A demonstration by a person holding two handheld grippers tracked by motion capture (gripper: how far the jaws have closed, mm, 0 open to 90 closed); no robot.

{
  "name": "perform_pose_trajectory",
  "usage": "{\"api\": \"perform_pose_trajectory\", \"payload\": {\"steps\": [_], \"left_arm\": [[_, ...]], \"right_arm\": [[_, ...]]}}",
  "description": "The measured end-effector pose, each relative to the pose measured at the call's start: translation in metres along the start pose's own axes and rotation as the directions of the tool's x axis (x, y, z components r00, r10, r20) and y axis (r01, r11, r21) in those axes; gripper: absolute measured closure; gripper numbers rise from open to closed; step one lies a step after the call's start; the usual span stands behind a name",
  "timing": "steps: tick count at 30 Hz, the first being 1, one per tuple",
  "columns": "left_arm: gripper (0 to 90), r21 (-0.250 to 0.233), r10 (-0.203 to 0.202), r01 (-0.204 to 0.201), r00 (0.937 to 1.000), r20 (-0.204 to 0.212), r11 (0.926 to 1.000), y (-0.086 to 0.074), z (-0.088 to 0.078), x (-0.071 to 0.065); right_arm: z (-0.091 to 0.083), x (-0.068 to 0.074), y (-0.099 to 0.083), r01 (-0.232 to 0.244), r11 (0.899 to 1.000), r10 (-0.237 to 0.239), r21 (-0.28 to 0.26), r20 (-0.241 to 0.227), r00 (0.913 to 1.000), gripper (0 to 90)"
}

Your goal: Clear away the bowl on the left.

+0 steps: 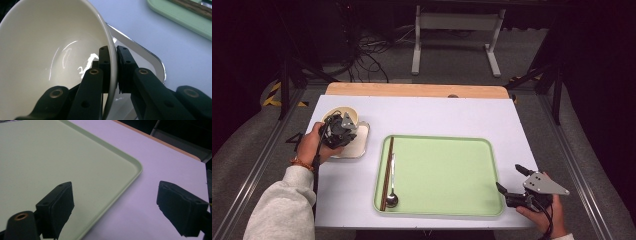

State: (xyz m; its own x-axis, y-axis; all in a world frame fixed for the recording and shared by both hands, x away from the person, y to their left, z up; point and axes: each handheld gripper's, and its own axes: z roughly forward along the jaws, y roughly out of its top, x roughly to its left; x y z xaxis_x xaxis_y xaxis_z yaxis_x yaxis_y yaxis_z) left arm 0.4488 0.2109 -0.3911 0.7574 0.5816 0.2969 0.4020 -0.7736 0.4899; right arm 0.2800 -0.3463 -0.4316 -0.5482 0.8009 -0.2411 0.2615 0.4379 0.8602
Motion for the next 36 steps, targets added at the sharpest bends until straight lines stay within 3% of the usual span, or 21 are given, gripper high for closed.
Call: {"api": "perform_pose_trajectory", "payload": {"steps": [14, 25, 36], "left_arm": [[83.6, -0.054, 0.027, -0.028, 0.9994, -0.021, 0.9982, 0.011, -0.024, -0.009], [83.6, -0.100, 0.098, -0.098, 0.9952, -0.005, 0.9902, 0.032, -0.038, -0.024], [83.6, -0.125, 0.164, -0.159, 0.9862, 0.025, 0.9792, 0.057, -0.038, -0.042]], "right_arm": [[-0.001, 0.000, 0.001, 0.002, 1.000, -0.002, -0.004, 0.004, 1.0000, 14.7], [-0.002, 0.000, 0.001, 0.003, 1.000, -0.003, -0.010, 0.006, 1.0000, 14.7], [-0.003, -0.001, 0.001, -0.003, 1.000, 0.003, -0.016, 0.007, 1.0000, 14.7]]}}
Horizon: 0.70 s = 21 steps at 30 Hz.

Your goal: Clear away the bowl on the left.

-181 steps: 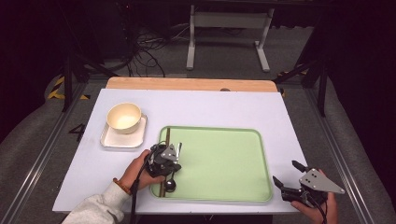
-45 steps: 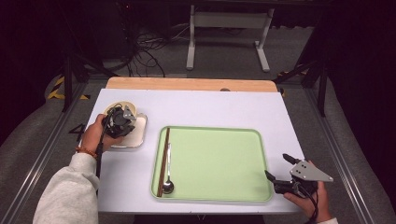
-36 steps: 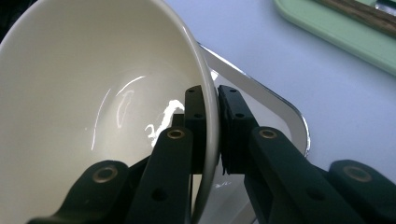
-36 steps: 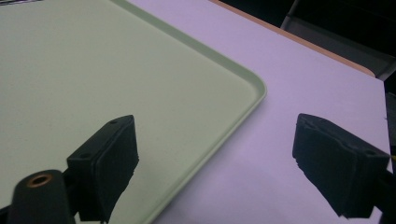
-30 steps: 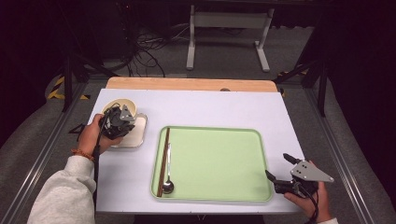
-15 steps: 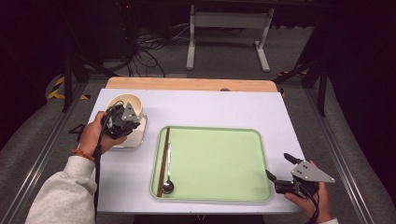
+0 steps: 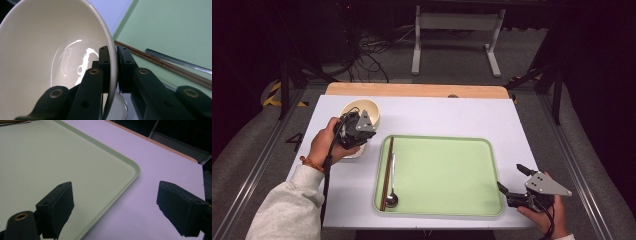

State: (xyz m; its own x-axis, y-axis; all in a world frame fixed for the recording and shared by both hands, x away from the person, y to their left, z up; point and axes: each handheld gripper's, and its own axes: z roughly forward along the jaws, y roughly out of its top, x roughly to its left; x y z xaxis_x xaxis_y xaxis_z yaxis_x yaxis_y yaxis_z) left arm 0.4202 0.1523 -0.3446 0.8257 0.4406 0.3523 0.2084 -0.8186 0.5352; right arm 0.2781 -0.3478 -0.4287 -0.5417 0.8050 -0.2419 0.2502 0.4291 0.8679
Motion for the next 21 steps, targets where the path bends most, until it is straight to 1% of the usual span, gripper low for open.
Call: {"api": "perform_pose_trajectory", "payload": {"steps": [1, 4, 9, 10, 13, 14, 15, 20, 21], "left_arm": [[83.6, -0.006, 0.001, -0.001, 1.0000, 0.006, 1.0000, 0.003, 0.001, -0.002], [83.6, -0.003, 0.024, -0.024, 0.9996, 0.017, 0.9997, 0.009, 0.003, -0.005], [83.6, -0.012, 0.034, -0.034, 0.9988, 0.034, 0.9993, 0.016, 0.008, -0.009], [83.6, -0.015, 0.044, -0.043, 0.9982, 0.041, 0.9989, 0.018, 0.010, -0.011], [83.6, -0.020, 0.048, -0.047, 0.9976, 0.050, 0.9987, 0.023, 0.015, -0.016], [83.6, -0.023, 0.058, -0.056, 0.9966, 0.059, 0.9982, 0.024, 0.017, -0.017], [83.6, -0.023, 0.052, -0.051, 0.9966, 0.064, 0.9984, 0.026, 0.018, -0.019], [83.5, -0.038, 0.075, -0.072, 0.9933, 0.088, 0.9967, 0.033, 0.025, -0.027], [83.5, -0.038, 0.084, -0.081, 0.9919, 0.095, 0.9960, 0.035, 0.027, -0.029]], "right_arm": [[0.000, 0.000, 0.000, 0.001, 1.000, -0.001, 0.000, 0.000, 1.0000, 14.7], [0.000, 0.000, 0.000, 0.000, 1.000, 0.000, 0.001, -0.002, 1.0000, 14.7], [0.000, 0.000, 0.000, -0.001, 1.000, 0.001, 0.000, -0.002, 1.0000, 14.7], [0.000, 0.000, 0.000, -0.002, 1.000, 0.002, 0.000, -0.002, 1.0000, 14.7], [0.000, 0.000, 0.000, -0.001, 1.000, 0.001, -0.001, -0.002, 1.0000, 14.7], [0.000, 0.000, 0.000, -0.001, 1.000, 0.001, 0.000, -0.002, 1.0000, 14.7], [0.000, 0.000, 0.000, -0.001, 1.000, 0.001, 0.000, -0.002, 1.0000, 14.7], [0.000, 0.000, 0.000, -0.002, 1.000, 0.002, -0.001, -0.002, 1.0000, 14.7], [0.000, 0.000, 0.000, -0.001, 1.000, 0.001, 0.000, -0.002, 1.0000, 14.7]]}}
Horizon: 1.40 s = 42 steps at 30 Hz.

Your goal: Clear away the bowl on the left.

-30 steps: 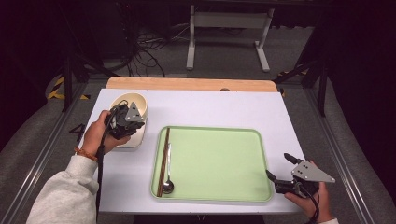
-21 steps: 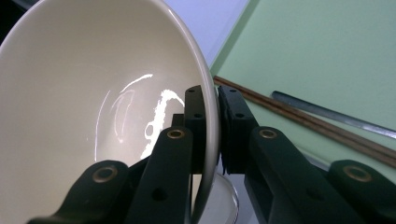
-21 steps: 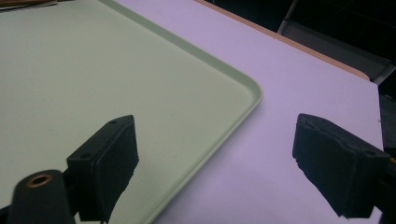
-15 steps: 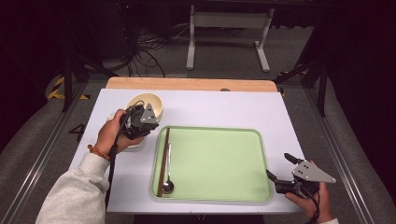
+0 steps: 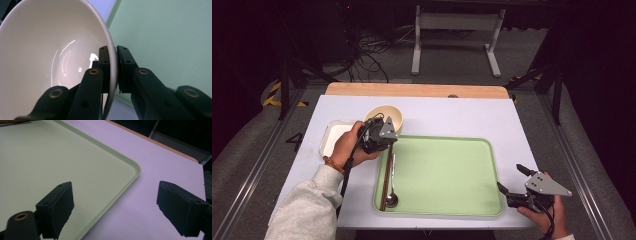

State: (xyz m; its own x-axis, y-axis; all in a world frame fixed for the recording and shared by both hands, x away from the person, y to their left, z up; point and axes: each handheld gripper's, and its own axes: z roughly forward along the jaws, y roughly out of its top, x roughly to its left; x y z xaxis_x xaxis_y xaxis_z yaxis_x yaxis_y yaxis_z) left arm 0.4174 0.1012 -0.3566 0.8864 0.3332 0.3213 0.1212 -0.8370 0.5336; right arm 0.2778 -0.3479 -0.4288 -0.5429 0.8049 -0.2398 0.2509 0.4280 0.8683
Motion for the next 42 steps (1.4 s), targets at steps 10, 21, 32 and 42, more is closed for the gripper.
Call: {"api": "perform_pose_trajectory", "payload": {"steps": [10, 21, 32, 42], "left_arm": [[83.5, 0.000, 0.045, -0.045, 0.9978, 0.049, 0.9990, 0.015, 0.022, -0.016], [83.4, 0.012, 0.074, -0.076, 0.9922, 0.100, 0.9971, 0.024, 0.045, -0.027], [82.7, 0.028, 0.081, -0.085, 0.9866, 0.142, 0.9960, 0.026, 0.067, -0.035], [83.2, 0.061, 0.113, -0.122, 0.9843, 0.135, 0.9906, 0.026, 0.076, -0.040]], "right_arm": [[-0.001, 0.000, 0.000, -0.001, 1.000, 0.001, 0.000, -0.002, 1.0000, 14.7], [-0.001, 0.000, -0.001, 0.002, 1.000, -0.002, 0.002, 0.000, 1.0000, 14.7], [-0.001, 0.000, -0.001, 0.003, 1.000, -0.003, 0.002, -0.001, 1.0000, 14.7], [-0.001, 0.001, -0.001, 0.004, 1.000, -0.004, 0.004, -0.005, 1.0000, 14.6]]}}
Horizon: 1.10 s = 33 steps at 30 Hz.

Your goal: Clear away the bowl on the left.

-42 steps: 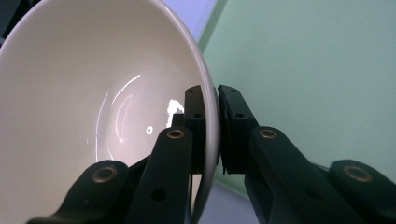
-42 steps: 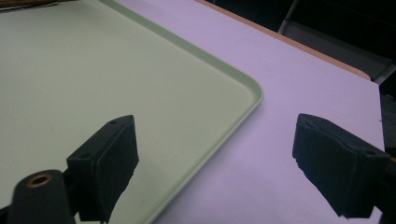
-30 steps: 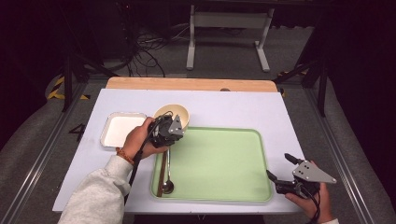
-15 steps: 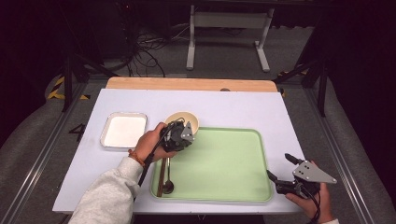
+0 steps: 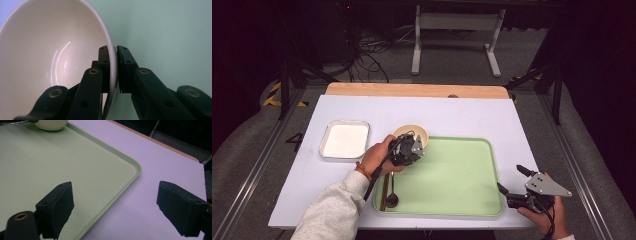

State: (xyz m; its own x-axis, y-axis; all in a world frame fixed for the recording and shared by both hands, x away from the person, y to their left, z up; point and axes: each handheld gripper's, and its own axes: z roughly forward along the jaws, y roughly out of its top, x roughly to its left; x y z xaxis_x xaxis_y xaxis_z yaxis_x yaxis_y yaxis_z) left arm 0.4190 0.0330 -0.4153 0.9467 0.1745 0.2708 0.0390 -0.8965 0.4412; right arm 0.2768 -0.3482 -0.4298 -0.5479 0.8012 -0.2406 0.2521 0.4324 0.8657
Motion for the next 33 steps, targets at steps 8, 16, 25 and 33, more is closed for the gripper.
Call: {"api": "perform_pose_trajectory", "payload": {"steps": [8, 16, 25, 33], "left_arm": [[81.8, 0.010, -0.014, 0.014, 0.9998, 0.012, 0.9999, -0.008, 0.003, 0.006], [77.3, 0.012, -0.012, 0.012, 0.9999, 0.005, 0.9999, -0.010, 0.001, 0.008], [62.7, -0.016, -0.055, 0.055, 0.9985, -0.001, 0.9984, -0.025, -0.014, 0.012], [55.4, -0.116, -0.115, 0.111, 0.9930, -0.029, 0.9870, -0.044, -0.043, 0.012]], "right_arm": [[0.000, 0.000, 0.000, 0.000, 1.000, 0.000, 0.001, -0.001, 1.0000, 14.5], [0.000, 0.001, 0.000, 0.003, 1.000, -0.003, 0.002, -0.002, 1.0000, 14.5], [0.000, 0.000, 0.000, 0.000, 1.000, 0.000, 0.002, 0.003, 1.0000, 14.4], [-0.001, -0.001, 0.000, -0.006, 1.000, 0.006, 0.003, 0.007, 1.0000, 14.4]]}}
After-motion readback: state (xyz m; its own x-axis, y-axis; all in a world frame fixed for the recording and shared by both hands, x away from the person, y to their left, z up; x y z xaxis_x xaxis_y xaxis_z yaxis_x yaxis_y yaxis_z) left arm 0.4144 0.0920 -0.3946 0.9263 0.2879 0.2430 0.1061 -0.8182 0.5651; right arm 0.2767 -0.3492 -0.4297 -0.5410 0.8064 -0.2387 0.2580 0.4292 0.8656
